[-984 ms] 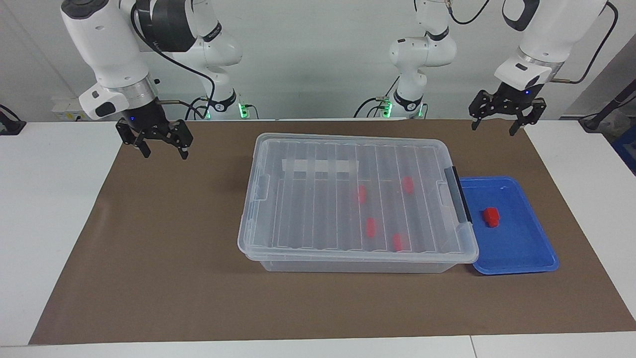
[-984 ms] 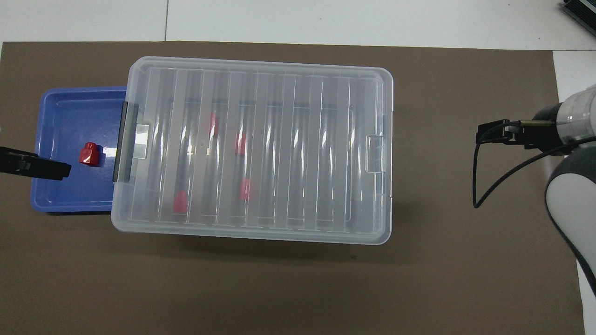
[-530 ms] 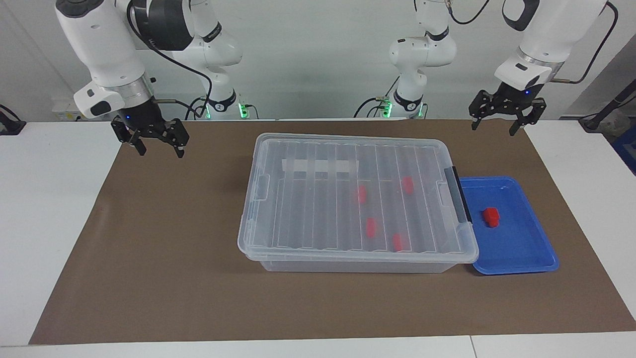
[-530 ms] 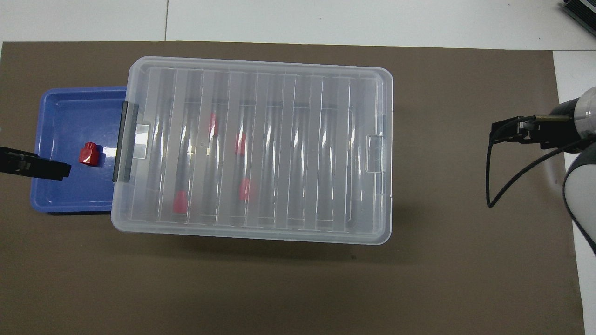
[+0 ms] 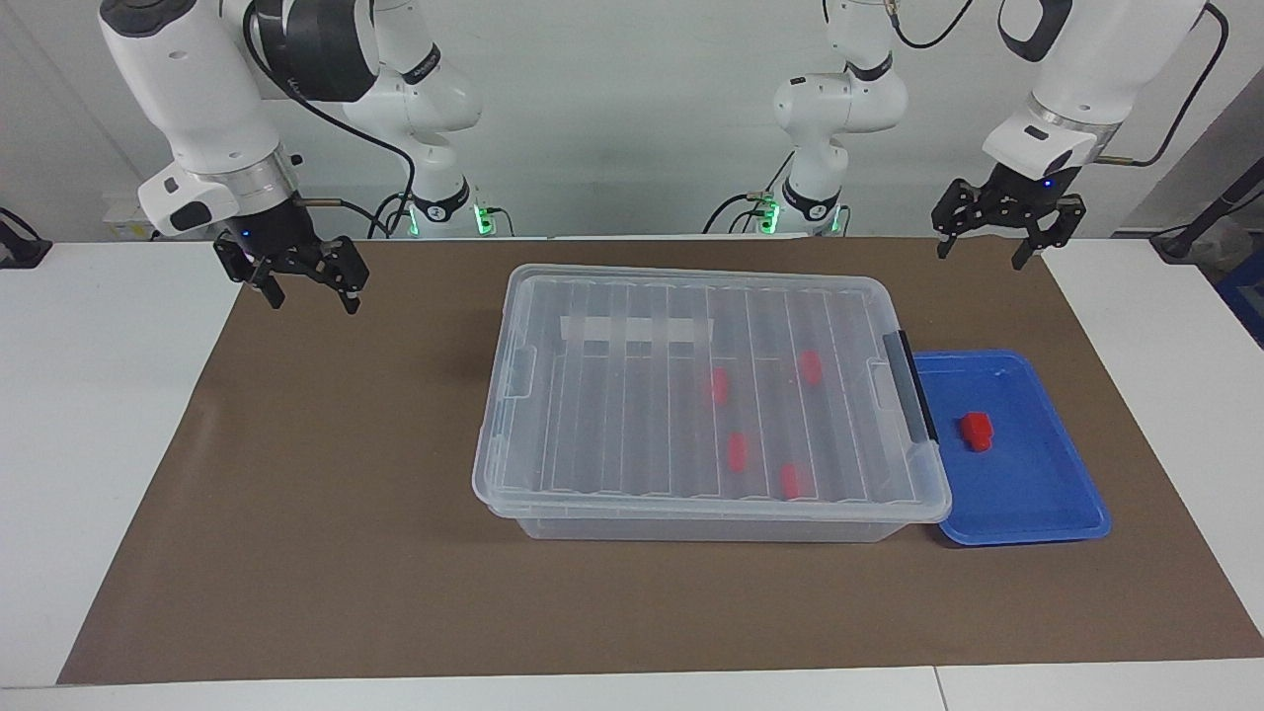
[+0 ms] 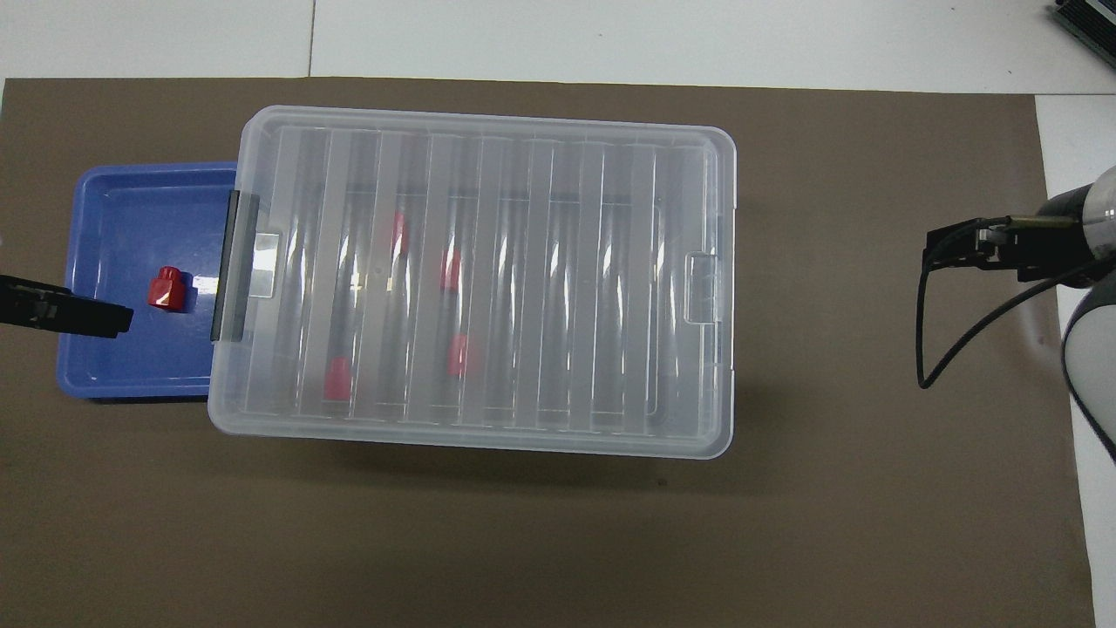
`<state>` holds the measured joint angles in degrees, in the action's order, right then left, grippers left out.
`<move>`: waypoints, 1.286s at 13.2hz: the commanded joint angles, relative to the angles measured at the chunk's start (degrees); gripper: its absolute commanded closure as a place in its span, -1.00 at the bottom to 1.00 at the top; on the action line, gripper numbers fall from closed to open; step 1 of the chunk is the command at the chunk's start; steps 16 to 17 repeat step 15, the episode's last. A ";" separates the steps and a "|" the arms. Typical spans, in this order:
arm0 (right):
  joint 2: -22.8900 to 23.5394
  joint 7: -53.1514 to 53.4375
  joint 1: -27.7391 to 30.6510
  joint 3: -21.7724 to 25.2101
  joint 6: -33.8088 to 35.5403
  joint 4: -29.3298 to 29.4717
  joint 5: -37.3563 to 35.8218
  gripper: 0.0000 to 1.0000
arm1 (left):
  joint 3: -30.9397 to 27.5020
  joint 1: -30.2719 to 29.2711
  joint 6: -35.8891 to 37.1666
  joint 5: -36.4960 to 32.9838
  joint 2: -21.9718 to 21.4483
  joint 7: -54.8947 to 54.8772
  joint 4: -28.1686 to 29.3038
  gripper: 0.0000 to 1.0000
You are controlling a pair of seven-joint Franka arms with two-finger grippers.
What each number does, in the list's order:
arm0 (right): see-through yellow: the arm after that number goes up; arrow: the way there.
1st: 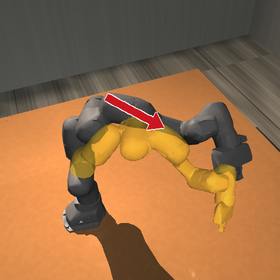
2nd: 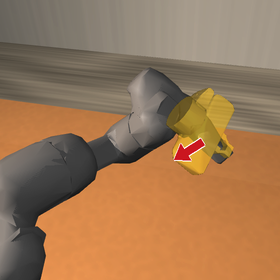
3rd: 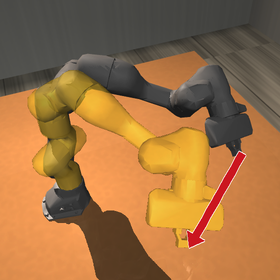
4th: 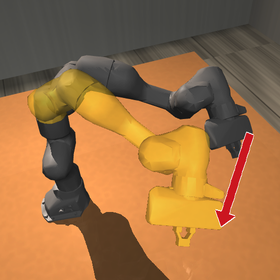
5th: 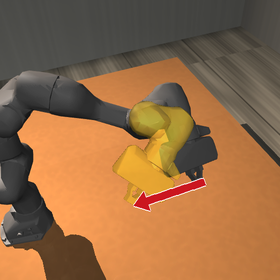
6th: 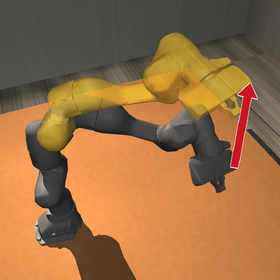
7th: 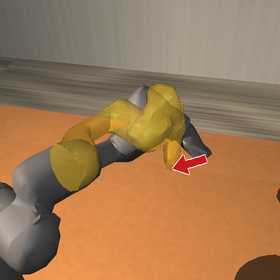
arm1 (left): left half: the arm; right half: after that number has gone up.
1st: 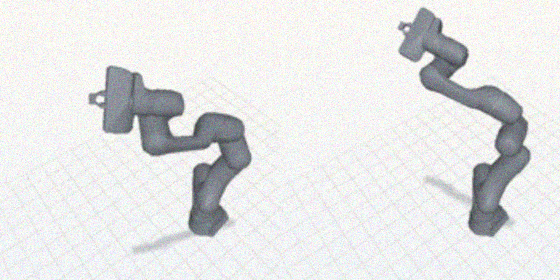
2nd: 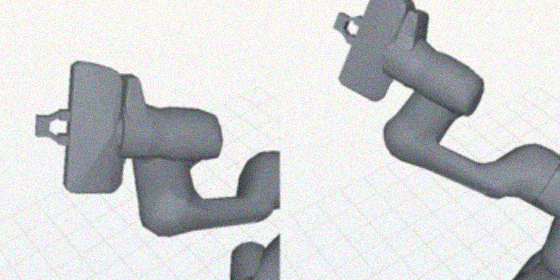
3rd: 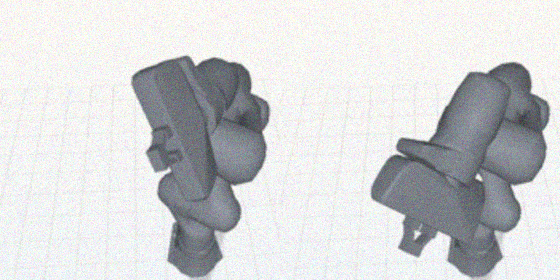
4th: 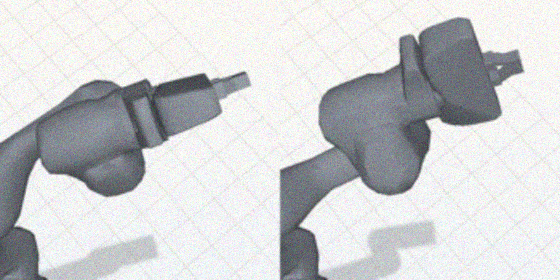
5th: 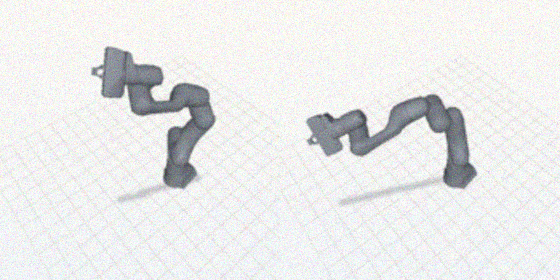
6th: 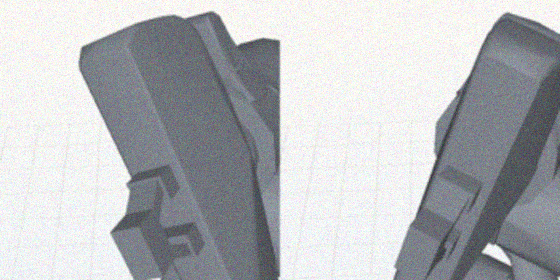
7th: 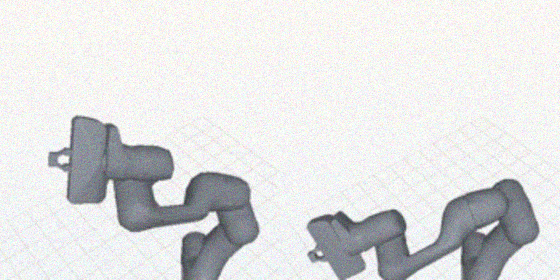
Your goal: Place red block in blue tray from box
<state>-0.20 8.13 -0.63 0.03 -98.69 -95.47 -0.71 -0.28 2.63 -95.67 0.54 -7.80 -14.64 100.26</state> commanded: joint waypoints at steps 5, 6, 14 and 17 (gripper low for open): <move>1.34 0.40 0.90 -0.47 2.98 3.80 -0.52 -1.00 | -0.25 0.01 1.10 0.61 -0.99 0.49 0.29 -1.00; 1.43 0.40 0.90 -0.47 2.98 3.80 -0.52 -1.00 | -0.25 0.01 1.01 0.61 -0.99 0.49 0.29 -1.00; 0.90 0.40 0.28 -0.56 3.68 2.13 -0.26 -1.00 | -0.25 0.01 1.01 0.61 -0.99 0.49 0.29 -1.00; 0.90 0.31 0.37 -0.56 3.68 2.13 -0.26 -1.00 | -0.25 0.01 1.10 0.61 -0.99 0.49 0.29 -1.00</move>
